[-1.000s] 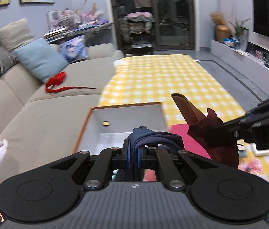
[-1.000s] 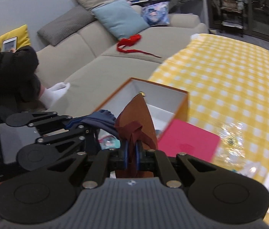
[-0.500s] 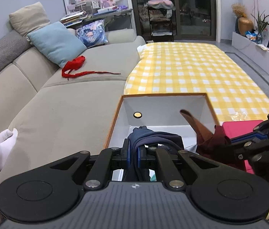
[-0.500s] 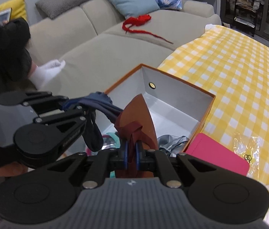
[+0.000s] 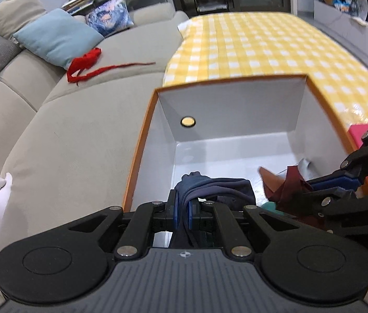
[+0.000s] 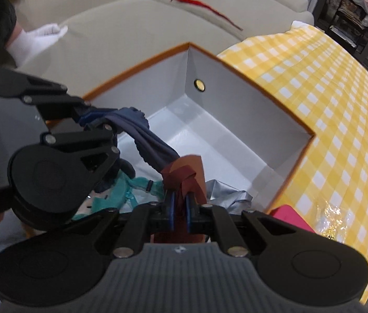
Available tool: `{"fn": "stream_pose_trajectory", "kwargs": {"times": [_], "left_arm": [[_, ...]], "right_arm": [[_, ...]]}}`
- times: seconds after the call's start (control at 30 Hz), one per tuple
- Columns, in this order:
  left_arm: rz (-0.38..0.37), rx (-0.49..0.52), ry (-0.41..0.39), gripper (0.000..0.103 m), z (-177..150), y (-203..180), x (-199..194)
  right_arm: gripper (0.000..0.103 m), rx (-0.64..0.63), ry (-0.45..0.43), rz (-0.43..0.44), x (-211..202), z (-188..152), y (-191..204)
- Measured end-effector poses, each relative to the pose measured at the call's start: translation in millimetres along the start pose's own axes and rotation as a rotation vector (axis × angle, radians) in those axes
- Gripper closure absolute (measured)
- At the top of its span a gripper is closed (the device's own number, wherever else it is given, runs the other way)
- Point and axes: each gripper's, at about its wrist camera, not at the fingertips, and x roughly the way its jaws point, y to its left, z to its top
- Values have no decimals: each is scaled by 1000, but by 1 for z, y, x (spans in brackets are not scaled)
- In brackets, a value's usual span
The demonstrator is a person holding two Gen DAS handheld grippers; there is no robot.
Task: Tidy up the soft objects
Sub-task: 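Open the right tool to drop the brown cloth while the left tool releases the navy cloth into the box, then move both tools back from the box to the remaining items on the table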
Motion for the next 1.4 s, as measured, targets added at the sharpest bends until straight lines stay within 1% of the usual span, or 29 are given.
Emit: {"fn": "stream_pose_trajectory", "kwargs": {"times": [0.17,0.23,0.27,0.37,0.4,0.47,0.6,0.63,0.67,0.7,0.77,0.93,1.1,1.27,1.3,1.4], "left_arm": [[16,31,32,95,0,-3,14],[6,31,50,93,0,-3,19],[7,33,57,89,-1,-2,21],[18,30,58,88,-3,0,22],[18,26,52,85,-1,1,22],[16,24,40,74,-1,2,19],[24,25,25,70,0,5,11],[28,22,19,67,0,5,7],[28,16,10,63,1,6,3],[26,9,1,61,1,7,0],[25,-3,-18,55,2,8,-9],[31,-35,-96,54,4,4,-40],[-5,-49,-183,53,2,-6,-74],[-35,-26,-237,53,-4,-22,-100],[-46,-24,-244,53,-6,-25,-105],[-92,-22,-253,53,-12,-37,-118]], "right_arm": [[96,-12,37,-8,19,2,-2],[96,-19,46,-15,23,1,-2],[95,-17,50,-12,26,1,-2],[91,-13,60,-1,32,2,-2],[90,-17,59,2,33,2,-2],[89,-23,57,8,32,1,-1],[84,-13,53,18,28,1,-1],[83,-10,51,23,26,1,-2],[78,-10,47,21,23,0,-1],[73,-13,39,16,20,0,-1],[70,-18,27,9,12,-2,-1],[66,-6,-26,-10,-18,-10,-3],[65,27,-92,-40,-50,-26,-7],[61,60,-157,-57,-85,-46,-11],[59,65,-169,-60,-92,-51,-12],[56,82,-212,-67,-113,-70,-14]]}}
